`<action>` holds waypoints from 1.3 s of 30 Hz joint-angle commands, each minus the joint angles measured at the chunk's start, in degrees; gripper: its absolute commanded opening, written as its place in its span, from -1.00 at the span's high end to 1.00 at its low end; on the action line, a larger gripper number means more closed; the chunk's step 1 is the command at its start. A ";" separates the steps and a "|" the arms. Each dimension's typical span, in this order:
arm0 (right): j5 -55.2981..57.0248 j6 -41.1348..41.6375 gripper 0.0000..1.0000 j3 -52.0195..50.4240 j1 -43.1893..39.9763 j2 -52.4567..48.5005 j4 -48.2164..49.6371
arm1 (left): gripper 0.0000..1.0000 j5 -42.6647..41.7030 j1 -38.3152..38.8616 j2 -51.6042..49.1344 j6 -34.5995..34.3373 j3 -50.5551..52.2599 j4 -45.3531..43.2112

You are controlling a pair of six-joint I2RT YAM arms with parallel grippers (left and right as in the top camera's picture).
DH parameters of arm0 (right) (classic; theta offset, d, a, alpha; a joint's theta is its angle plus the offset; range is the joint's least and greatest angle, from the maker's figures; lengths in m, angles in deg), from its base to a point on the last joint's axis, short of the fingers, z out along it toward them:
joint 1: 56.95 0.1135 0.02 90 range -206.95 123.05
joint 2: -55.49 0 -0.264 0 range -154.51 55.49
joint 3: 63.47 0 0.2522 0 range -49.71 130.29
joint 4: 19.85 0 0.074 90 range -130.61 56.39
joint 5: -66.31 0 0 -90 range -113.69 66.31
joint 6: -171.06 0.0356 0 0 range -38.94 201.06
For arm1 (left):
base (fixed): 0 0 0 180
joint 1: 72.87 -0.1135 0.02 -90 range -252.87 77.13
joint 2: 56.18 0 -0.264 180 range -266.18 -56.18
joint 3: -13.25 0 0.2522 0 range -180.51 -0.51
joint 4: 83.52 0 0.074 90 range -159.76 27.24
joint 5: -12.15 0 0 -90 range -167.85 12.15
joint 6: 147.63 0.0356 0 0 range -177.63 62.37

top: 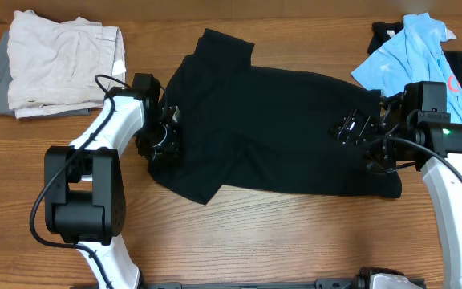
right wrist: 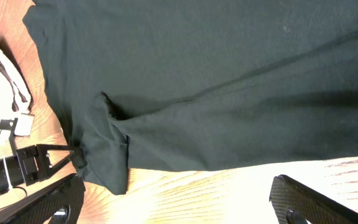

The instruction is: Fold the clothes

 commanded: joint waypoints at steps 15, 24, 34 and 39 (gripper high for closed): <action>1.42 -0.39 -1.00 0.61 0.04 0.39 0.35 | 0.59 -0.98 0.70 -5.20 -0.15 -0.48 -1.84; 1.42 -0.39 -1.00 0.61 0.04 0.39 0.35 | 0.81 -0.90 0.68 -5.20 -0.15 -1.44 -1.27; 1.40 -0.39 -1.00 0.61 0.04 0.39 0.35 | 0.47 1.16 0.66 -5.20 -0.15 -5.79 2.23; 1.42 -0.39 -1.00 0.61 0.04 0.39 0.35 | 0.46 0.96 0.70 -5.22 -0.15 -5.77 1.81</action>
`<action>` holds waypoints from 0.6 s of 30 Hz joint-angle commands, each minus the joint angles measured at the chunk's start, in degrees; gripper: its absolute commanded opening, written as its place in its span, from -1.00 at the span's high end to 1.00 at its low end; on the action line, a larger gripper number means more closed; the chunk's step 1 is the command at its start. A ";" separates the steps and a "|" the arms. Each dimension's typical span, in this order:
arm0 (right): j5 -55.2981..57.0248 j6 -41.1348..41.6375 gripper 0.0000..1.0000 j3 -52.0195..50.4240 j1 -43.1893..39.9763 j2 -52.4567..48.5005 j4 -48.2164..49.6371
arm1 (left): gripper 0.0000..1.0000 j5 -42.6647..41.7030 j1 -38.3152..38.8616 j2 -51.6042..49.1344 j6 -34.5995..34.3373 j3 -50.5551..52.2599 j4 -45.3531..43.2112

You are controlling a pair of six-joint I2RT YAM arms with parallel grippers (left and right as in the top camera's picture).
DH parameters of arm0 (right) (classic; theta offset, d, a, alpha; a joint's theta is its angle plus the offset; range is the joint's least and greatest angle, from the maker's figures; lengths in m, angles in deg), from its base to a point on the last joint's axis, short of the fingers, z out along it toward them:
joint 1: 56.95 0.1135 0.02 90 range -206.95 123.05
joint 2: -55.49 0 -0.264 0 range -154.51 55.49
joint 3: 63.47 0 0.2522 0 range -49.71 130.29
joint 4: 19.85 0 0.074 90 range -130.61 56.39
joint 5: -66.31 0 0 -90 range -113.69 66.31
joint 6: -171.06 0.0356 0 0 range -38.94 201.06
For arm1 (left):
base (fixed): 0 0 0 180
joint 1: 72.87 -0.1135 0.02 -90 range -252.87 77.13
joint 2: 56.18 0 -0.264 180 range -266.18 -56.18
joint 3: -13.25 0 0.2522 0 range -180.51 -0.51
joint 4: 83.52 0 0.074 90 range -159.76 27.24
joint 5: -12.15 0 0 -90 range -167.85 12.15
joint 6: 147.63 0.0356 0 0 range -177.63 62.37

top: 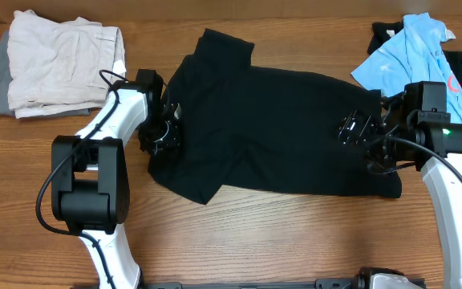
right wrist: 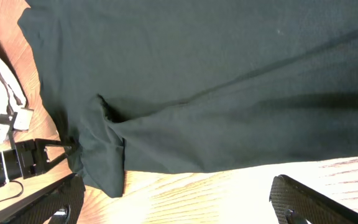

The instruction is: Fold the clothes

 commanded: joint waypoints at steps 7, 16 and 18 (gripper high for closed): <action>0.35 -0.39 -1.00 0.61 0.04 0.39 0.28 | 0.49 0.26 0.87 -0.66 0.02 -0.94 -0.68; 0.35 -0.39 -1.00 0.61 0.04 0.39 0.11 | 0.63 -1.22 1.03 -0.66 0.02 -0.15 -0.70; 0.35 -0.39 -1.00 0.61 0.04 0.39 0.11 | 0.64 -1.22 1.27 -0.66 0.04 0.13 -0.72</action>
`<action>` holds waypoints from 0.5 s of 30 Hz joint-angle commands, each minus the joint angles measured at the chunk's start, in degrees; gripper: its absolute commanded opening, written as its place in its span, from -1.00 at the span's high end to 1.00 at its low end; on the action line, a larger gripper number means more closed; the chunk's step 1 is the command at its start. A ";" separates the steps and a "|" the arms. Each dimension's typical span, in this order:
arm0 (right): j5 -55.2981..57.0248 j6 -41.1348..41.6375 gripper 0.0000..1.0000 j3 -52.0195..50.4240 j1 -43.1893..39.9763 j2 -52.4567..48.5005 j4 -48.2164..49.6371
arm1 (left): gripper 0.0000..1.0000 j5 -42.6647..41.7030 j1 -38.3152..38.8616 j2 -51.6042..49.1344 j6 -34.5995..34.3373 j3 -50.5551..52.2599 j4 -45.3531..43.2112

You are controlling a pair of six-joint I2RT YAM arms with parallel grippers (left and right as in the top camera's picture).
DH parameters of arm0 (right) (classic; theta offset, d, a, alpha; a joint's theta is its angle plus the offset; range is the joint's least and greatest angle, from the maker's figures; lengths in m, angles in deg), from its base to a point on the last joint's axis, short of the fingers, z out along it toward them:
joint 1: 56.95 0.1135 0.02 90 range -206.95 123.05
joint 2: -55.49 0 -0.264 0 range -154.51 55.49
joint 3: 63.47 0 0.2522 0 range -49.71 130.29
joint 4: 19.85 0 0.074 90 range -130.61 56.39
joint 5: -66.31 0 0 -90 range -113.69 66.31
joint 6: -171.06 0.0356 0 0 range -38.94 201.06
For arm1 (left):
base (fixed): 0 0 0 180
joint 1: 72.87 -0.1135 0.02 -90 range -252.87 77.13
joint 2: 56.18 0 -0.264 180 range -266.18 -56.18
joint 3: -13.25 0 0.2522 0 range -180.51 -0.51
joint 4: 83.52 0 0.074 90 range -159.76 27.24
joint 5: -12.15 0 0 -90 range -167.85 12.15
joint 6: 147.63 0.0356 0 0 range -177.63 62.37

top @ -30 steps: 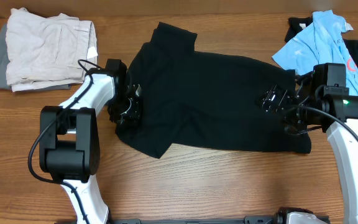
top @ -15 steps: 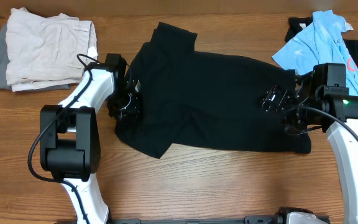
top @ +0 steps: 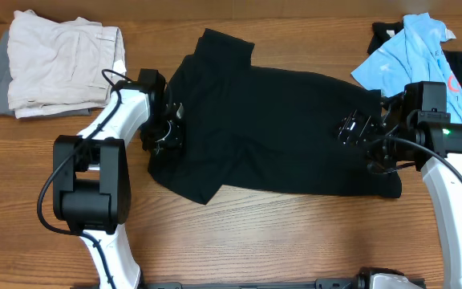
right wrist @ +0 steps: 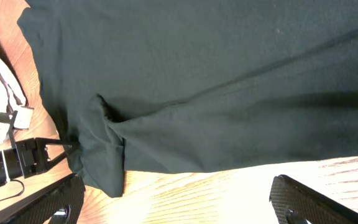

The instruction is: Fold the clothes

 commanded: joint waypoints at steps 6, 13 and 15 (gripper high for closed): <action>0.35 -0.39 -1.00 0.61 0.04 0.39 0.13 | 0.62 -0.83 0.76 -0.63 0.02 0.20 -0.07; 0.37 -0.39 -1.00 0.61 0.04 0.39 -0.04 | 0.61 -0.52 0.76 -0.63 0.02 0.59 -0.70; 0.37 -0.39 -1.00 0.61 0.04 0.39 -0.04 | 0.60 -0.66 0.76 -0.66 0.02 0.94 -0.76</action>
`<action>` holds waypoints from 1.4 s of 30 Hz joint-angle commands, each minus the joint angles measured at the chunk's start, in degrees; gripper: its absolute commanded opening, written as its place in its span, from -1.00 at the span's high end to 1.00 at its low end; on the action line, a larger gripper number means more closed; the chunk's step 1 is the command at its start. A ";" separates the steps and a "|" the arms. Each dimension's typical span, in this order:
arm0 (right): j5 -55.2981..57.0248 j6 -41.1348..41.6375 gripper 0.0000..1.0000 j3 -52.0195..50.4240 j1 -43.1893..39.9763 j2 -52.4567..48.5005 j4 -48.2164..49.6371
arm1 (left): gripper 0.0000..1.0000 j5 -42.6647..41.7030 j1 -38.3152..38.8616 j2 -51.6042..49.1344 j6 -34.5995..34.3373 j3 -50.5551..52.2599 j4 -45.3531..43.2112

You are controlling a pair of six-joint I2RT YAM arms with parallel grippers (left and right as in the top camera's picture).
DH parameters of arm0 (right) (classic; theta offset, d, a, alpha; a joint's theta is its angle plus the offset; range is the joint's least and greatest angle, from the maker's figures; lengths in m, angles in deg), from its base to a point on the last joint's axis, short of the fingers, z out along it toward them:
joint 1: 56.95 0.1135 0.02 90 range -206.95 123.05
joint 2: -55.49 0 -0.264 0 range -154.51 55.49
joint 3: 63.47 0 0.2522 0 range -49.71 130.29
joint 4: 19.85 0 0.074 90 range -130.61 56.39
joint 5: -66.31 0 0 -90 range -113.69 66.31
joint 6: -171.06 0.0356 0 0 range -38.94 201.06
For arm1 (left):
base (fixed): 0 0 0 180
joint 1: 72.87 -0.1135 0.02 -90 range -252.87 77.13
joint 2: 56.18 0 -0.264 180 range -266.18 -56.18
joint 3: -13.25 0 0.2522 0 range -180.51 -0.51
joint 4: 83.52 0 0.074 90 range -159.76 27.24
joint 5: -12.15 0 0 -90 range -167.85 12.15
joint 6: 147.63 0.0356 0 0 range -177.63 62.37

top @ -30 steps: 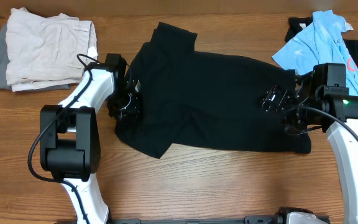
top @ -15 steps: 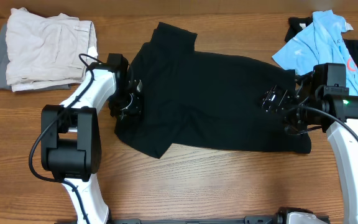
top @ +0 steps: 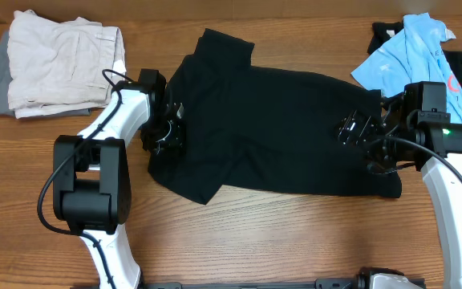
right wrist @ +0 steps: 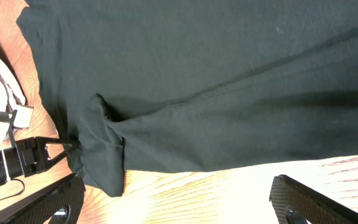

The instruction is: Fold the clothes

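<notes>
A black shirt lies spread across the middle of the wooden table, one sleeve pointing to the far side. My left gripper sits low at the shirt's left edge; its jaws are lost against the dark cloth. My right gripper hovers over the shirt's right part. In the right wrist view the shirt fills the upper frame, with a doubled-over flap near its lower left corner. The right gripper is open, its fingers wide apart over bare wood.
A folded beige garment on a grey one lies at the far left. A light blue shirt over dark clothes lies at the far right. The left arm's body stands near the front left.
At first my left gripper was at the shirt's left edge with its arm swung further left. By 1.1 s ago it had shifted a little toward the far side and the shirt's left edge had moved slightly. It has held there since. The right gripper stayed open and still.
</notes>
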 commanded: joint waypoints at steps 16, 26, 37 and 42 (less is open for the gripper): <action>0.90 -0.39 -1.00 0.61 0.04 0.39 0.15 | 0.92 -0.46 0.76 -0.63 0.28 2.27 -1.60; 1.86 -0.39 -1.00 0.61 0.04 0.39 0.15 | 0.92 1.07 0.76 -0.55 0.72 -4.85 6.14; 1.88 -0.39 -1.00 0.61 0.04 0.39 0.33 | 0.92 4.68 0.76 -0.55 1.14 -14.12 13.86; 1.86 -0.37 -1.00 0.61 0.04 0.39 0.57 | 0.92 5.14 0.76 -0.55 1.20 -16.65 16.33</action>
